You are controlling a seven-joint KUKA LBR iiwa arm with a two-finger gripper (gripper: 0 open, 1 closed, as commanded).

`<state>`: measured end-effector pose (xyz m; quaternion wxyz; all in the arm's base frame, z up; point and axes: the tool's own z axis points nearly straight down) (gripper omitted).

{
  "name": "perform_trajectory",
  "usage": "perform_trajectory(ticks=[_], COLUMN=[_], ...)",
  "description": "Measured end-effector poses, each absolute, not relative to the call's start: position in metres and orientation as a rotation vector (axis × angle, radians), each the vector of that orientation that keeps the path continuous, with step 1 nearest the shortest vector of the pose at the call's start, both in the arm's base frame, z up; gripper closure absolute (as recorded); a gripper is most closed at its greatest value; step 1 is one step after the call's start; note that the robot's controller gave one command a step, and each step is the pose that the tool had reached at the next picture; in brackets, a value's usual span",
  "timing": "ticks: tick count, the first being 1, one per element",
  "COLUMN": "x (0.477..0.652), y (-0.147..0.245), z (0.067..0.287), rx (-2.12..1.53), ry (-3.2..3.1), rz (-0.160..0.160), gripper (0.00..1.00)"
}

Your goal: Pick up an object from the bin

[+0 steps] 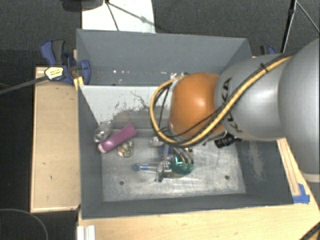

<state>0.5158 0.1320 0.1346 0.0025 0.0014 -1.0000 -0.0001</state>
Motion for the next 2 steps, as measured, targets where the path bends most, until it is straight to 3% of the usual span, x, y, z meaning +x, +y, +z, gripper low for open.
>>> perform_trajectory(ticks=[1,2], x=[0.5800,0.5798], y=[0.0659,0.0682], z=[0.0881,0.0891], rx=[0.413,0.409], ry=[-3.122,-3.123], rz=[0.000,-0.003], gripper=[0.00,1.00])
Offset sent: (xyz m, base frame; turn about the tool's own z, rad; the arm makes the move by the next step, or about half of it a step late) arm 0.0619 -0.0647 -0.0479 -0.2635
